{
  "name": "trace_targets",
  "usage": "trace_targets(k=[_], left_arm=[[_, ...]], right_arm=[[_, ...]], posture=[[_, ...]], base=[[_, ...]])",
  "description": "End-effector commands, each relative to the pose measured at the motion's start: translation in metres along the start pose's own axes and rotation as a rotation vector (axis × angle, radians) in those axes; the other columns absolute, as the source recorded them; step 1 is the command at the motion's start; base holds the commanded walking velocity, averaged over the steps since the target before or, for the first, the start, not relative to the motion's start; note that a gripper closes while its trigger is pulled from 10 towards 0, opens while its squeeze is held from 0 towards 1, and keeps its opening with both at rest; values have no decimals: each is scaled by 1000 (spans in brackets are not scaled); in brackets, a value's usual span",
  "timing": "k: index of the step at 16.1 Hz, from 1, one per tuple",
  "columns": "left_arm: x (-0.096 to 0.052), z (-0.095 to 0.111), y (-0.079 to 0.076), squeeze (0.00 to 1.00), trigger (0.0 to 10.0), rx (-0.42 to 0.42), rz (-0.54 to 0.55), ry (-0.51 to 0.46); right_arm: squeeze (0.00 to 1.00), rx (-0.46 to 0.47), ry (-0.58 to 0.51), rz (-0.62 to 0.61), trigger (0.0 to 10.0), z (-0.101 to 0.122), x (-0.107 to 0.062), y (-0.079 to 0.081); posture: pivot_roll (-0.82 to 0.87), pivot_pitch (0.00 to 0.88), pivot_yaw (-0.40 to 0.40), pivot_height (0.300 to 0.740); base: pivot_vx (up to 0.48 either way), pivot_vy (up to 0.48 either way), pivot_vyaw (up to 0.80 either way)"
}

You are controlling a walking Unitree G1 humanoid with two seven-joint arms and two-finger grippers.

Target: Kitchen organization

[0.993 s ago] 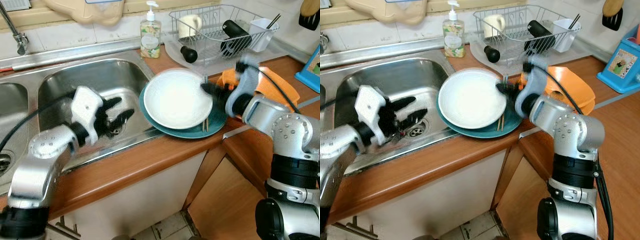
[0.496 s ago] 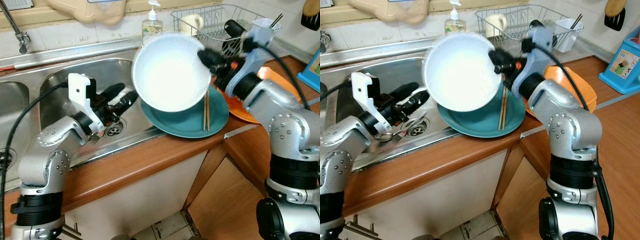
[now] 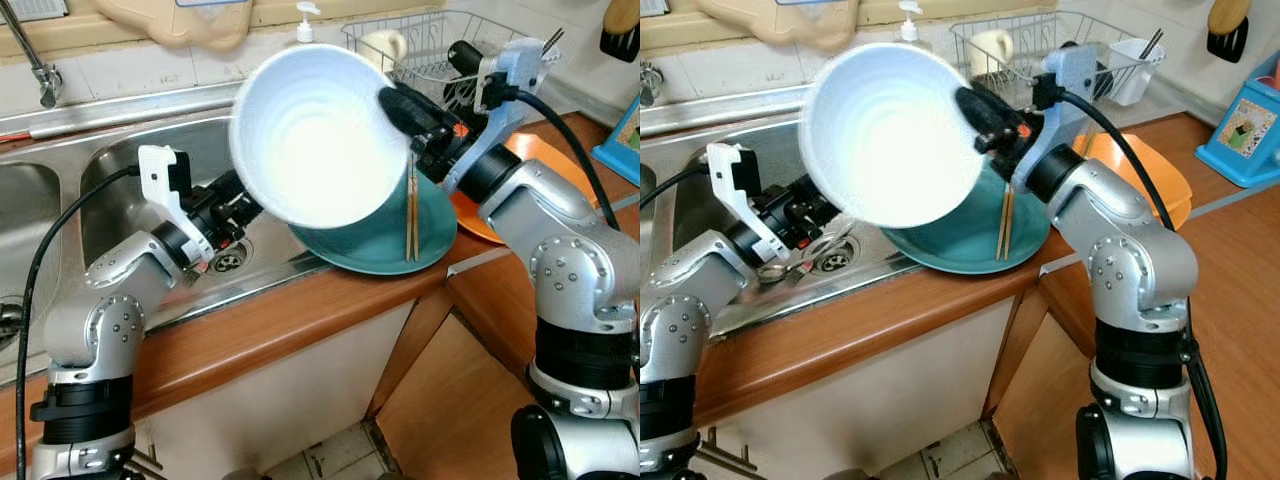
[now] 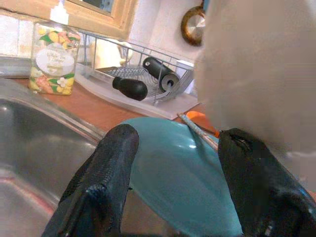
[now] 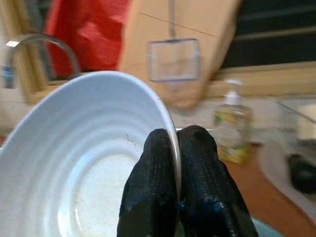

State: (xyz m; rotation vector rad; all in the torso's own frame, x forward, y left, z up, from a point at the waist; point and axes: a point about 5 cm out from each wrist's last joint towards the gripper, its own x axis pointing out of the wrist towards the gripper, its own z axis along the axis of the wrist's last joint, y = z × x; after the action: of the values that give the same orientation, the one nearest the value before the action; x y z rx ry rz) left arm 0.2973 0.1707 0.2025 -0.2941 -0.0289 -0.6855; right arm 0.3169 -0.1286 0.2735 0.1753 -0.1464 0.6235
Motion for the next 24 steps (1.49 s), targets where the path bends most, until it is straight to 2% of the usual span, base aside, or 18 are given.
trace_targets(k=[1, 3, 5, 9, 12, 13, 14, 15, 18, 22, 24], left_arm=[[-4, 4, 2, 0, 10000, 5, 0, -10], [-9, 7, 5, 0, 10000, -11, 9, -23], [-8, 9, 4, 0, 10000, -39, 2, -47], [2, 4, -5, 0, 10000, -62, -54, -36], [4, 2, -4, 0, 10000, -72, -55, -31], [4, 2, -2, 0, 5529, -73, -32, -39], [4, 3, 0, 0, 4941, -75, -17, -50], [5, 4, -1, 0, 0, -85, -29, -57], [6, -1, -2, 0, 0, -82, -28, -44], [10, -7, 0, 0, 0, -64, 9, -18], [15, -6, 2, 0, 0, -1, 69, -31]], right_arm=[[0, -54, -12, -104, 0, 3, -4, -14], [0, -120, -10, -163, 0, 3, -4, -21], [0, -143, -10, -146, 0, 1, -2, -17], [0, -130, -30, -2, 0, 0, 3, 9], [0, -73, -67, 41, 0, 2, 1, 16], [0, -70, -70, 42, 0, 2, 0, 16], [0, -70, -71, 41, 0, 2, -1, 16], [0, -50, -76, 44, 0, 2, -2, 17], [0, 3, -92, 86, 0, 2, -3, 23], [0, 11, -83, 123, 0, 0, -3, 30], [0, 7, -72, 119, 0, -2, -3, 31]], posture=[[-95, 0, 16, 740], [-95, 0, 16, 740], [-96, 0, 17, 740], [-96, 0, 19, 740], [-99, 0, 23, 740], [-100, 0, 24, 740], [-100, 0, 24, 740], [-99, 0, 24, 740], [-100, 0, 25, 740], [-104, 0, 28, 740], [-103, 0, 24, 740]], base=[[0, 0, 0], [0, 0, 0], [0, 0, 0], [0, 0, 0], [0, 0, 0], [0, 0, 0], [0, 0, 0], [0, 0, 0], [0, 0, 0], [0, 0, 0], [0, 0, 0]])
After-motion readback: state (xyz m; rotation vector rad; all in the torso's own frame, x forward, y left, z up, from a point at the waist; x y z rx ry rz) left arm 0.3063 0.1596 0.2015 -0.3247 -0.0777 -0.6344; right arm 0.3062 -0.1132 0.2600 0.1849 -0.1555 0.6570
